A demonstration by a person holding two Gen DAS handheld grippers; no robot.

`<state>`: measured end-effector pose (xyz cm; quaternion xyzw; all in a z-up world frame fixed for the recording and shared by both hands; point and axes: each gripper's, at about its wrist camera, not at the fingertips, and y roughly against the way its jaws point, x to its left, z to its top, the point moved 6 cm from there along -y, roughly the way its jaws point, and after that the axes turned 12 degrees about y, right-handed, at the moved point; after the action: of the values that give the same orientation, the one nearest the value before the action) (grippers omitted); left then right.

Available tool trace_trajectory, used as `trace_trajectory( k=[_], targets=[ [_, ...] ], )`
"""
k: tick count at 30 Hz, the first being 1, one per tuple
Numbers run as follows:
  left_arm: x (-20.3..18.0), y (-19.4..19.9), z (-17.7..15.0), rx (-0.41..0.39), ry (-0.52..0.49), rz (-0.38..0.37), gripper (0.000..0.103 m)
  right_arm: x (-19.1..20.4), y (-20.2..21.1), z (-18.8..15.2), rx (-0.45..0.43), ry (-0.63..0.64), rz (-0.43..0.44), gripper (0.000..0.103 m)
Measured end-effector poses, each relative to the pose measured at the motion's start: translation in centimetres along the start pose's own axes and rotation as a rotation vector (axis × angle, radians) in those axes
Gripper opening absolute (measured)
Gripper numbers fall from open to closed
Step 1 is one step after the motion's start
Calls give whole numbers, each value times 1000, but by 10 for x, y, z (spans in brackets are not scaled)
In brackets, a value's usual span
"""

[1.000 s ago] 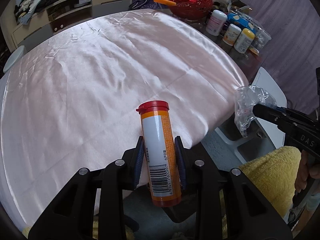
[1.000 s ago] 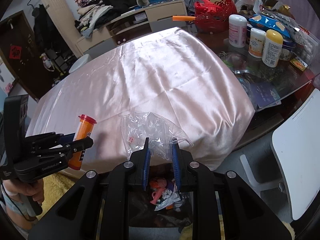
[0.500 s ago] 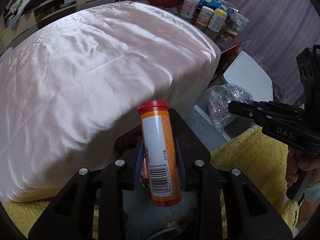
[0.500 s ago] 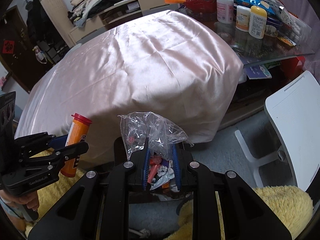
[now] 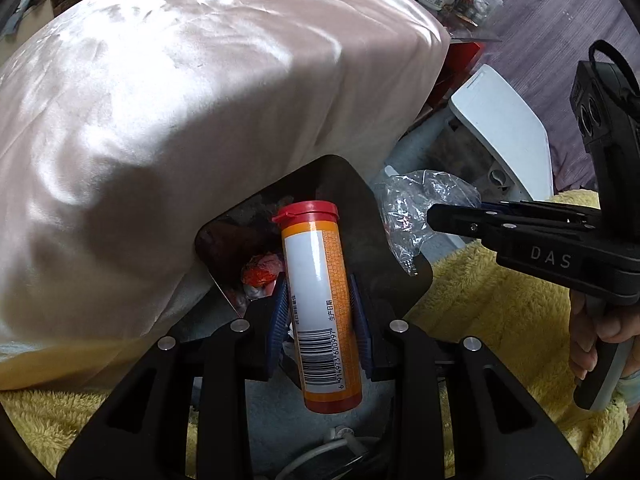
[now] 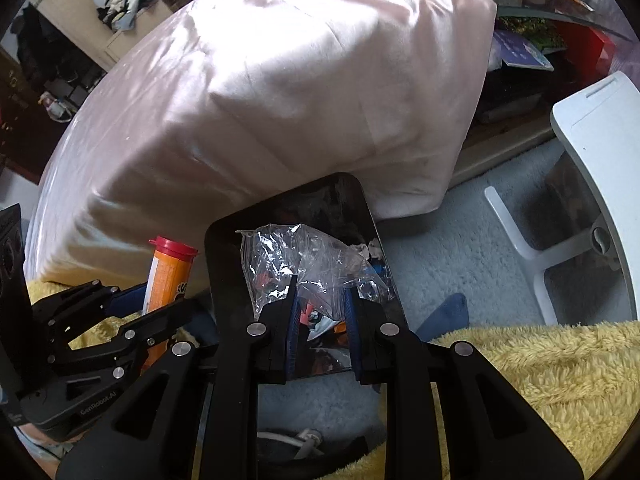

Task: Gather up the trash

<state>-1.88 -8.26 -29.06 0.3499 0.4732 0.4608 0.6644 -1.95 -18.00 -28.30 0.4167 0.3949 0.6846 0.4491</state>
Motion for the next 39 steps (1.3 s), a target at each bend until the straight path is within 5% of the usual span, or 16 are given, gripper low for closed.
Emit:
trace_trajectory(
  k=[12,14,20,26,28,39],
  targets=[
    [3,-5,4,19,3,20,31,-4,-2,9,-12,-21,-11,39],
    [2,-3,6,13,2,17,45,-5,0,11,-20,-23,-9,44],
    [6,11,7,-18,17,24,65,-6,12,17,-54,-29,-18,59],
    [13,47,13,-81,18,55,96,-13,45,25,-150,-41,-40,95],
    [14,61,17,-96,21,61,95,-11,62,29,-186,-28,-52,100],
    [2,178,57,-438,-1,108,95,1,173,52,-493,50,-324,100]
  ],
)
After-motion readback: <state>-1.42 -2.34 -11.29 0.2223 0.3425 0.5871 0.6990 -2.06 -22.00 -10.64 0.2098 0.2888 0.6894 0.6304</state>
